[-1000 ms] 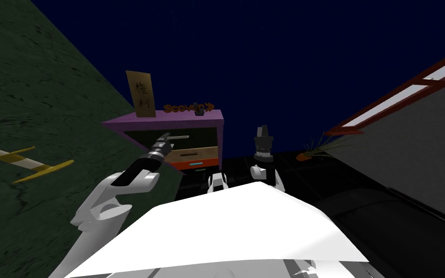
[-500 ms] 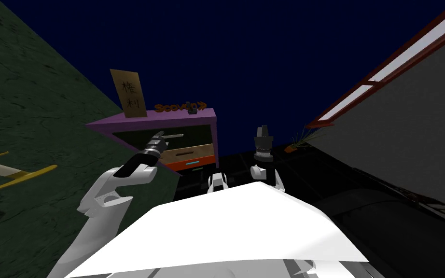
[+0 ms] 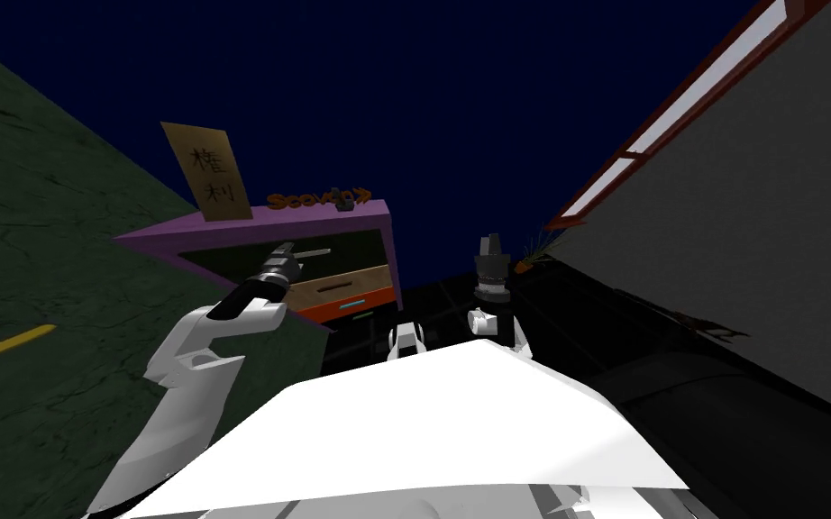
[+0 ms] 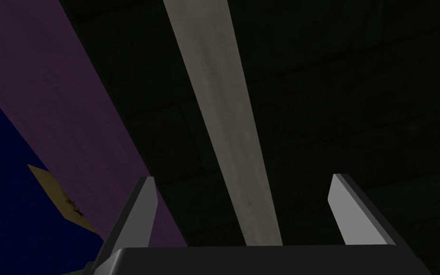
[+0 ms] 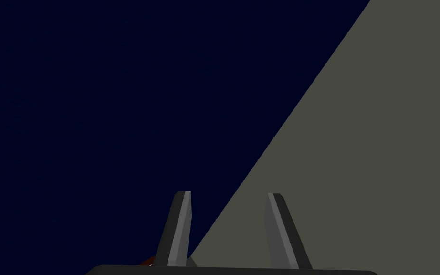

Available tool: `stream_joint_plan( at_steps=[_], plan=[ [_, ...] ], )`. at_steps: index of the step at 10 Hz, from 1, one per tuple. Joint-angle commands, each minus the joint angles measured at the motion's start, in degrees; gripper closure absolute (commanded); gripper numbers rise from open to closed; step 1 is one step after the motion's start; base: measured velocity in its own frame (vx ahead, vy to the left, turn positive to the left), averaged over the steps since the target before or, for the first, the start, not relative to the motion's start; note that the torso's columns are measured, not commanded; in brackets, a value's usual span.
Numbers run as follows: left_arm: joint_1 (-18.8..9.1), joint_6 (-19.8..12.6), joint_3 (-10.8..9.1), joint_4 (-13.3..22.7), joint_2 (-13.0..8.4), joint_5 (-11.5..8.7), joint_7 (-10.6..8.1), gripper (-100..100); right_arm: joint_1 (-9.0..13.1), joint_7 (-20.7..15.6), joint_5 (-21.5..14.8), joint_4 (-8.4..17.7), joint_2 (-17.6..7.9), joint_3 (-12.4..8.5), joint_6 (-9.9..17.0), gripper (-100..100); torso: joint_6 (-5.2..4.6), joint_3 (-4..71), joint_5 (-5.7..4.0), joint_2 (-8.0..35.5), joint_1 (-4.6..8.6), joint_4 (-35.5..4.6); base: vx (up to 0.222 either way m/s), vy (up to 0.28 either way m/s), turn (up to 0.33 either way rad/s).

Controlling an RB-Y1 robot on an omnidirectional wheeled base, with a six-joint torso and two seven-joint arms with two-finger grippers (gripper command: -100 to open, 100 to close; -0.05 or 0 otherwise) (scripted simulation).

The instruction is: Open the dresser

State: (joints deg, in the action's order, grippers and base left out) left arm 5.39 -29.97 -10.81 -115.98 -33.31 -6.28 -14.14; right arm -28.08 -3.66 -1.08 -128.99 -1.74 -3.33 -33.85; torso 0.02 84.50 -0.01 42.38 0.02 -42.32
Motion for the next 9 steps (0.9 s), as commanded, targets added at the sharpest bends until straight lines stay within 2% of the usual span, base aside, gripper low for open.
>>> stream_joint_plan(
  at_steps=[1, 2, 4, 5, 7, 8, 9],
  plan=[
    [-1.9, 0.6, -2.57, 4.8, -0.7, -0.6, 0.05, -100, 0.0, 0.0, 0.0, 0.0, 0.0, 0.0, 0.0, 0, -0.06, 0.0, -0.01, 0.1, 0.02, 0.0, -0.114, -0.021, -0.179],
    [-4.1, 0.9, -4.57, 6.6, -1.0, -0.9, 0.17, -100, 0.0, 0.0, 0.0, 0.0, 0.0, 0.0, 0.0, 0, 0.05, 0.0, 0.01, -0.1, -0.04, 0.0, -0.122, -0.041, -0.319],
    [-4.1, 0.9, -4.57, 9.0, -1.0, -0.9, 0.17, -100, 0.0, 0.0, 0.0, 0.0, 0.0, 0.0, 0.0, 0, 0.06, 0.1, 0.02, -0.1, -0.06, 0.0, -0.083, -0.019, -0.054],
    [-6.3, 1.2, -6.57, 10.9, -1.3, -1.1, 0.30, -100, 0.0, 0.0, 0.0, 0.0, 0.0, 0.0, 0.0, 0, 0.03, 0.2, 0.04, -0.3, -0.13, 0.1, -0.102, -0.014, -0.321],
    [-6.3, 1.2, -6.57, 13.0, -1.3, -1.1, 0.30, -100, 0.0, 0.0, 0.0, 0.0, 0.0, 0.0, 0.0, 0, 0.02, 0.0, 0.00, -0.1, 0.00, 0.0, -0.071, -0.022, -0.096],
    [-8.5, 1.5, -8.57, 15.4, -1.7, -1.3, 0.42, -100, 0.0, 0.0, 0.0, 0.0, 0.0, 0.0, 0.0, 0, 0.03, 0.1, 0.01, -0.2, -0.03, 0.1, -0.086, -0.036, -0.289],
    [-8.5, 1.5, -8.57, 17.0, -1.7, -1.3, 0.42, -100, 0.0, 0.0, 0.0, 0.0, 0.0, 0.0, 0.0, 0, -0.09, 0.1, -0.01, -0.1, 0.04, 0.0, -0.091, -0.030, -0.198]
  ],
)
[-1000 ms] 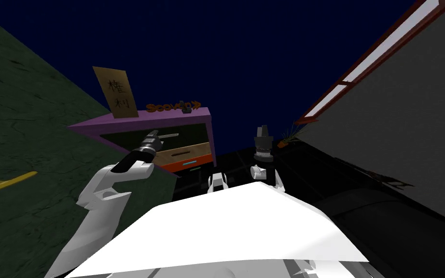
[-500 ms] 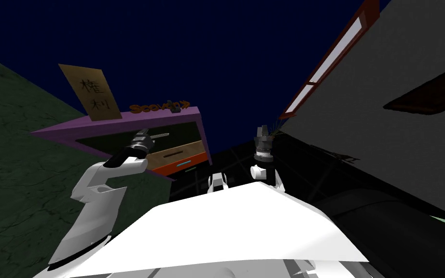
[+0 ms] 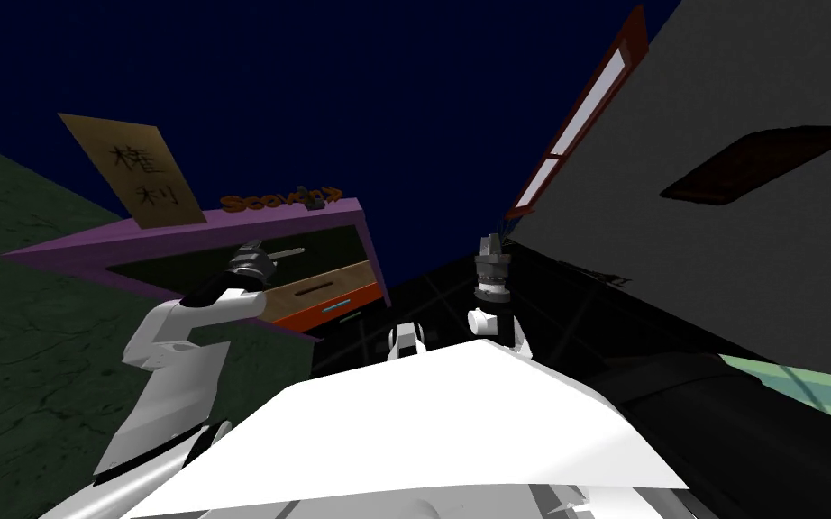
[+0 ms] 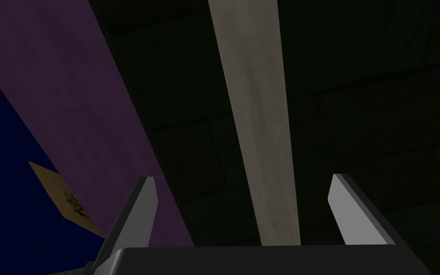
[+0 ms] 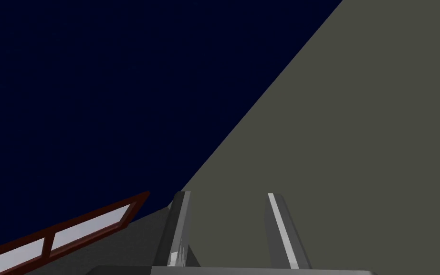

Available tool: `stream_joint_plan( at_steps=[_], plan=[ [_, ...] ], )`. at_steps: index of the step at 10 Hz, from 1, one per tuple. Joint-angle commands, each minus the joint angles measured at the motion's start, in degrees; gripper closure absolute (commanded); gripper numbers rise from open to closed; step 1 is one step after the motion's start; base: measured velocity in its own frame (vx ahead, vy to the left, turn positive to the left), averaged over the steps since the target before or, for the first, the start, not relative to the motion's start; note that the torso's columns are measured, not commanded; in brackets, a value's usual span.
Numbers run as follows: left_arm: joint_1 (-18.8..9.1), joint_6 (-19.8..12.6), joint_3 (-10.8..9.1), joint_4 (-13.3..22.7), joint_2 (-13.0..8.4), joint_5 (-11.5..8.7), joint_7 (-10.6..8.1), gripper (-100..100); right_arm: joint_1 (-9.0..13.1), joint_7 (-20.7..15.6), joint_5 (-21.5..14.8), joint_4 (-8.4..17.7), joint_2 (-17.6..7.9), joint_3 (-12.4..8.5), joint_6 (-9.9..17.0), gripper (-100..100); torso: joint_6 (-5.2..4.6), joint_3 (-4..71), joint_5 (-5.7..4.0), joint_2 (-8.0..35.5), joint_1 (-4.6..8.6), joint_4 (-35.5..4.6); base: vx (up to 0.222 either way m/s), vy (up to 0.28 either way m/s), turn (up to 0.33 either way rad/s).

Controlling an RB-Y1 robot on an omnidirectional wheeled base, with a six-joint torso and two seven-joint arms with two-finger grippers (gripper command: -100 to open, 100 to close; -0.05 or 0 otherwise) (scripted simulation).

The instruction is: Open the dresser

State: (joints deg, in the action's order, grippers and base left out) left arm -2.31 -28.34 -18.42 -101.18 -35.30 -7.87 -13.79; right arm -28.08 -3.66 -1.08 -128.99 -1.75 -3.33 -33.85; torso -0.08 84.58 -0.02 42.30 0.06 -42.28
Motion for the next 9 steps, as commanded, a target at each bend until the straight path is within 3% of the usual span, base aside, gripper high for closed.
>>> stream_joint_plan(
  at_steps=[1, 2, 3, 4, 5, 6, 8, 9],
  plan=[
    [-0.8, -0.2, -0.68, 1.4, -0.1, 0.0, 0.03, -100, 0.0, 0.0, 0.0, 0.0, 0.0, 0.0, 0.0, 0, 0.11, 0.0, 0.01, 0.0, -0.04, 0.0, -0.031, -0.012, -0.015],
    [1.4, -0.5, 1.04, -1.3, 0.7, 0.5, -0.06, 100, 0.0, 0.0, 0.0, 0.0, 0.0, 0.0, 0.0, 0, 0.12, 0.0, 0.03, -0.1, -0.13, 0.0, 0.079, 0.022, 0.333],
    [1.4, -0.5, 1.04, -1.8, 0.7, 0.5, -0.06, 100, -0.1, 0.0, 0.0, 0.0, 0.0, 0.0, 0.0, 0, 0.18, 0.2, 0.07, -0.4, -0.24, 0.1, 0.097, 0.022, 0.242],
    [3.6, -0.8, 3.04, -3.9, 1.0, 0.7, -0.18, 100, 0.0, 0.0, 0.0, 0.0, 0.0, 0.0, 0.0, 0, 0.04, 0.2, 0.06, -0.3, -0.18, 0.1, 0.130, 0.048, 0.418],
    [3.6, -0.8, 3.04, -5.8, 1.0, 0.7, -0.18, 100, -0.1, 0.0, 0.0, 0.0, 0.0, 0.0, 0.0, 0, 0.12, 0.2, 0.10, -0.4, -0.29, 0.1, 0.131, 0.042, 0.137],
    [5.8, -1.1, 5.05, -7.3, 1.3, 1.0, -0.31, 100, 0.0, 0.0, 0.0, 0.0, 0.0, 0.0, 0.0, 0, -0.03, 0.1, 0.06, -0.2, -0.17, 0.1, 0.154, 0.041, 0.299],
    [5.8, -1.1, 5.05, -9.8, 1.3, 1.0, -0.31, 100, 0.0, 0.0, 0.0, 0.0, 0.0, 0.0, 0.0, 0, -0.04, 0.1, 0.07, -0.2, -0.15, 0.1, 0.077, 0.010, 0.082],
    [8.0, -1.4, 7.05, -12.1, 1.6, 1.2, -0.43, 100, 0.0, 0.0, 0.0, 0.0, 0.0, 0.0, 0.0, 0, -0.31, 0.1, -0.03, -0.2, -0.05, 0.0, 0.085, 0.024, 0.263]
  ],
)
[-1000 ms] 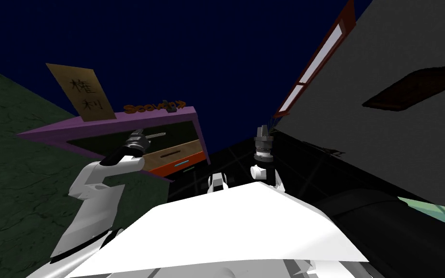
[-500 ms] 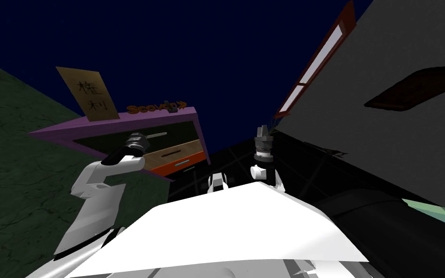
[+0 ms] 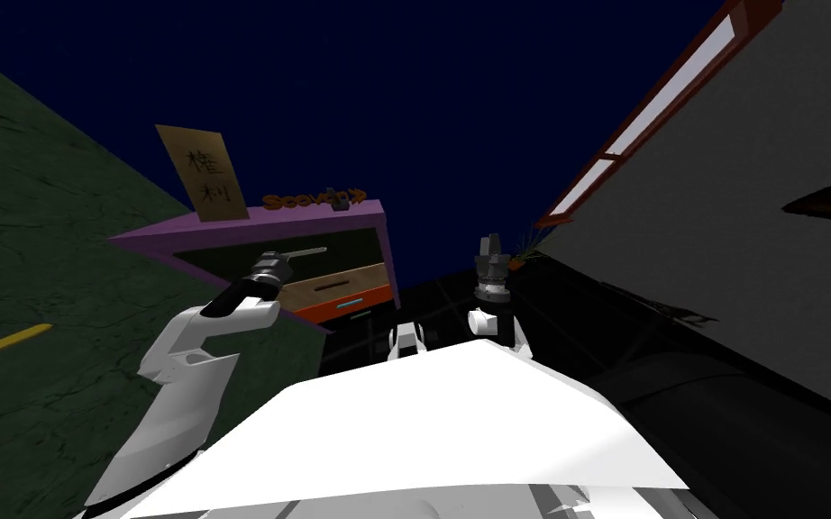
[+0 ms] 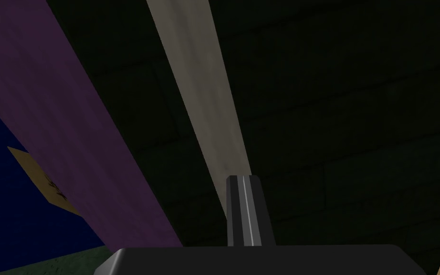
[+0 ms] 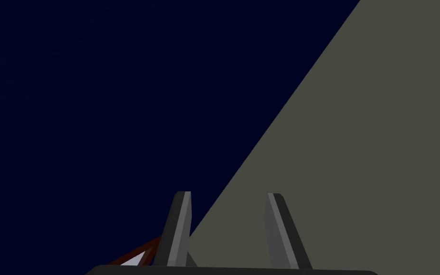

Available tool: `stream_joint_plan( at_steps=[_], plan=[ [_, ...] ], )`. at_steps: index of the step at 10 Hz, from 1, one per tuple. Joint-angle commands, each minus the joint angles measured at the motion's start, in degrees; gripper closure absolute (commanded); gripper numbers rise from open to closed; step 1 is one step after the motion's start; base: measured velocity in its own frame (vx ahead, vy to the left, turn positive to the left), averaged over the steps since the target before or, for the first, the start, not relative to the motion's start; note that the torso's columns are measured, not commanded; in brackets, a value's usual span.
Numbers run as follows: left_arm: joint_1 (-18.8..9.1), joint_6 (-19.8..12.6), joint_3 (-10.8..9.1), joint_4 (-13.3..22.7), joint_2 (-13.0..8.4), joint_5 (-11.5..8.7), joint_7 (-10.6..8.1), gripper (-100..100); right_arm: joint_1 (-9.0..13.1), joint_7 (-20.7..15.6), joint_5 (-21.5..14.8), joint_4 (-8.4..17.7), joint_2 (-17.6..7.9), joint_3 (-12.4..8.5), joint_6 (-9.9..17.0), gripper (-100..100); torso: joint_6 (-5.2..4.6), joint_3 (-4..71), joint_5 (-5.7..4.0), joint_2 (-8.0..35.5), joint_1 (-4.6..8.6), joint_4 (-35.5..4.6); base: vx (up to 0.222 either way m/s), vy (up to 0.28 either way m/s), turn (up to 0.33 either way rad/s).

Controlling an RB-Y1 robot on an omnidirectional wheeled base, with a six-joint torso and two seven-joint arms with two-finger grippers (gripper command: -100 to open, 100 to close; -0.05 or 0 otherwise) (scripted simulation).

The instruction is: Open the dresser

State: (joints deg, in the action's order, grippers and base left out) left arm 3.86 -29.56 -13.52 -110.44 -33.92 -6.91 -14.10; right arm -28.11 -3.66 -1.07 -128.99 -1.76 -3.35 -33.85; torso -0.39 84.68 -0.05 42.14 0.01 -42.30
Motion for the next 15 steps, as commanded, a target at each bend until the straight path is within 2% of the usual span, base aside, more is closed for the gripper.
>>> stream_joint_plan(
  at_steps=[1, 2, 4, 5, 6, 7, 9, 10, 12, 13, 14, 15],
  plan=[
    [1.8, -0.2, 2.14, -4.6, 0.3, 0.2, -0.12, 100, 0.0, 0.0, 0.0, 0.0, 0.0, 0.0, 0.0, 0, 0.25, 0.1, 0.00, -0.2, 0.03, 0.1, 0.115, 0.013, 0.186],
    [4.0, -0.5, 4.14, -6.5, 0.6, 0.5, -0.25, 100, 0.0, 0.0, 0.0, 0.0, 0.0, 0.0, 0.0, 0, 0.30, 0.1, 0.02, -0.1, 0.05, 0.1, 0.146, 0.031, 0.318],
    [4.0, -0.5, 4.14, -8.6, 0.6, 0.5, -0.25, 100, 0.0, 0.0, 0.0, 0.0, 0.0, 0.0, 0.0, 0, 0.32, -0.1, 0.06, 0.1, -0.04, 0.0, 0.089, 0.010, 0.105],
    [6.2, -0.8, 6.15, -10.7, 0.9, 0.7, -0.37, 100, 0.0, 0.0, 0.0, 0.0, 0.0, 0.0, 0.0, 0, 0.07, -0.1, -0.02, 0.2, 0.07, -0.1, 0.090, 0.018, 0.305],
    [6.2, -0.8, 6.15, -12.6, 0.9, 0.7, -0.37, 100, 0.0, 0.0, 0.0, 0.0, 0.0, 0.0, 0.0, 0, 0.30, 0.0, -0.01, 0.0, 0.08, 0.0, 0.098, 0.017, 0.173],
    [8.4, -1.1, 8.15, -14.0, 1.2, 0.9, -0.50, 100, 0.0, 0.0, 0.0, 0.0, 0.0, 0.0, 0.0, 0, 0.29, 0.0, 0.02, 0.0, 0.05, 0.1, 0.149, 0.018, 0.241],
    [8.4, -1.1, 8.15, -16.6, 1.2, 0.9, -0.50, 100, 0.0, 0.0, 0.0, 0.0, 0.0, 0.0, 0.0, 0, 0.37, 0.0, 0.04, 0.1, 0.01, 0.0, 0.095, -0.006, 0.112],
    [10.6, -1.4, 10.15, -18.6, 1.5, 1.2, -0.62, 100, 0.0, 0.0, 0.0, 0.0, 0.0, 0.0, 0.0, 0, 0.28, -0.2, 0.02, 0.3, 0.03, -0.1, 0.082, 0.001, 0.331],
    [10.6, -1.4, 10.15, -20.6, 1.5, 1.2, -0.62, 100, 0.0, 0.0, 0.0, 0.0, 0.0, 0.0, 0.0, 0, 0.32, -0.1, 0.04, 0.1, -0.01, 0.0, 0.065, -0.004, 0.067],
    [12.8, -1.7, 12.15, -22.6, 1.9, 1.4, -0.75, 100, 0.0, 0.0, 0.0, 0.0, 0.0, 0.0, 0.0, 0, 0.33, -0.1, 0.04, 0.2, 0.02, 0.0, 0.086, -0.005, 0.312],
    [12.8, -1.7, 12.15, -24.3, 1.9, 1.4, -0.75, 100, 0.0, 0.0, 0.0, 0.0, 0.0, 0.0, 0.0, 0, 0.47, -0.1, 0.05, 0.1, -0.02, 0.0, 0.105, -0.021, 0.200],
    [15.0, -2.0, 14.15, -26.1, 2.2, 1.6, -0.87, 100, 0.0, 0.0, 0.0, 0.0, 0.0, 0.0, 0.0, 0, 0.35, -0.1, 0.04, 0.1, 0.02, 0.0, 0.149, -0.001, 0.280]
  ],
)
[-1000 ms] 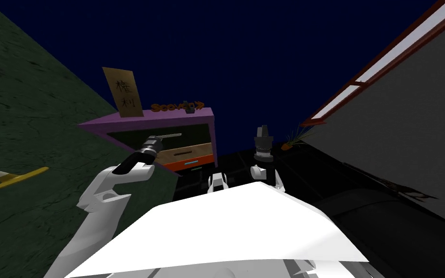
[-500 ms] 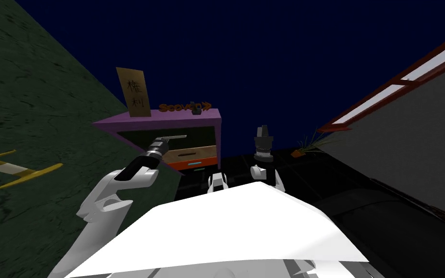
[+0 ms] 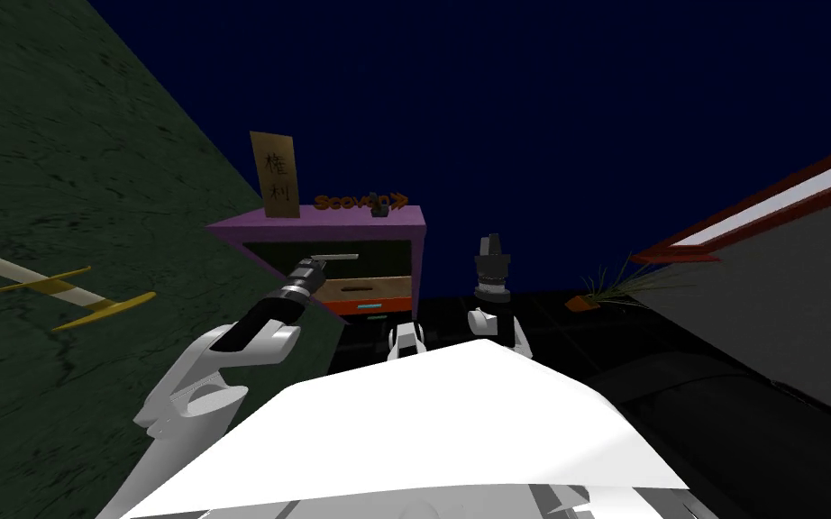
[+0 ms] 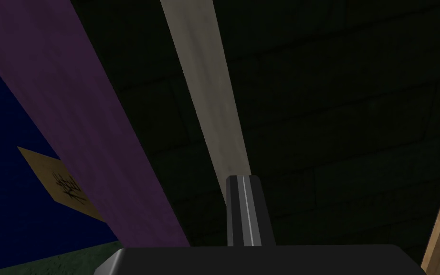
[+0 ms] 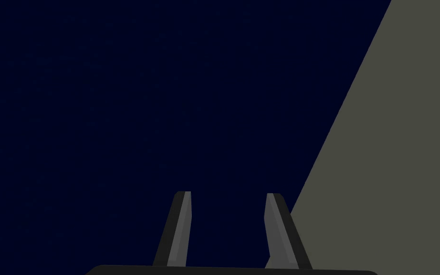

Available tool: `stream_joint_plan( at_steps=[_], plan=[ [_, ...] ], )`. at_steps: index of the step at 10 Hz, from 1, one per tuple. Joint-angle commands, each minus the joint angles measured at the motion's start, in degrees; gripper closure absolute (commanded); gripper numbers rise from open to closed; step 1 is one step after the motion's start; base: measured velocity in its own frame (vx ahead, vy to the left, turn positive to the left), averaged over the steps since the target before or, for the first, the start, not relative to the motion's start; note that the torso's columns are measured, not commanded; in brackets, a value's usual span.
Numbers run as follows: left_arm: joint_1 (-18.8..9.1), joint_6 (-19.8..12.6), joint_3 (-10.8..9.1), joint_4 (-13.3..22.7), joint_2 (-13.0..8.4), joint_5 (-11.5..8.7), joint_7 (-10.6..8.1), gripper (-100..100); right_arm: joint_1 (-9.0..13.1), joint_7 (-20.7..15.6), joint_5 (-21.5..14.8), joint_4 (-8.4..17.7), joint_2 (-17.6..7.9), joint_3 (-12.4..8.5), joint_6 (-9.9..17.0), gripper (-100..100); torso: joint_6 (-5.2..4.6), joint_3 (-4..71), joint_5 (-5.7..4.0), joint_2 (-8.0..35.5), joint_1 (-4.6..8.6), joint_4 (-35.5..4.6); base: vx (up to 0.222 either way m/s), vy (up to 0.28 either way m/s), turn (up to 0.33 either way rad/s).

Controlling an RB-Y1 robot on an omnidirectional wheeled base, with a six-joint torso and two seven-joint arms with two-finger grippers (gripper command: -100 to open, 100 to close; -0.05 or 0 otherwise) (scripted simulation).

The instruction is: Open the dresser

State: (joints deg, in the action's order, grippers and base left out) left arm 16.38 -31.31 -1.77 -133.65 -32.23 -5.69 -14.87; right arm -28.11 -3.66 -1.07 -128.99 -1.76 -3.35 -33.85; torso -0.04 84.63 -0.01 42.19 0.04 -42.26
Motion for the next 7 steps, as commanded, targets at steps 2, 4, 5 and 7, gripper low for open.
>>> stream_joint_plan(
  at_steps=[2, 4, 5, 7],
  plan=[
    [2.5, -0.3, 2.40, -5.3, 0.5, 0.4, -0.10, 100, 0.0, 0.0, 0.0, 0.0, 0.0, 0.0, 0.0, 0, 0.00, 0.0, 0.02, 0.0, -0.07, 0.0, 0.094, -0.008, 0.096],
    [2.8, -1.0, 2.50, -6.5, 0.3, 0.5, -0.26, -100, 0.0, 0.0, 0.0, 0.0, 0.0, 0.0, 0.0, 0, 0.03, -0.2, 0.01, 0.4, -0.05, -0.1, 0.008, -0.042, -0.002],
    [2.5, -0.9, 2.54, -5.9, 0.5, 0.6, -0.13, -100, 0.0, 0.0, 0.0, 0.0, 0.0, 0.0, 0.0, 0, 0.03, -0.2, -0.05, 0.4, 0.18, -0.1, -0.006, -0.051, 0.006],
    [2.4, -1.3, 2.41, -6.2, 0.5, 0.5, -0.24, -100, 0.0, 0.0, 0.0, 0.0, 0.0, 0.0, 0.0, 0, 0.03, 0.1, 0.05, -0.2, -0.19, 0.0, 0.074, 0.002, -0.018]
  ],
)
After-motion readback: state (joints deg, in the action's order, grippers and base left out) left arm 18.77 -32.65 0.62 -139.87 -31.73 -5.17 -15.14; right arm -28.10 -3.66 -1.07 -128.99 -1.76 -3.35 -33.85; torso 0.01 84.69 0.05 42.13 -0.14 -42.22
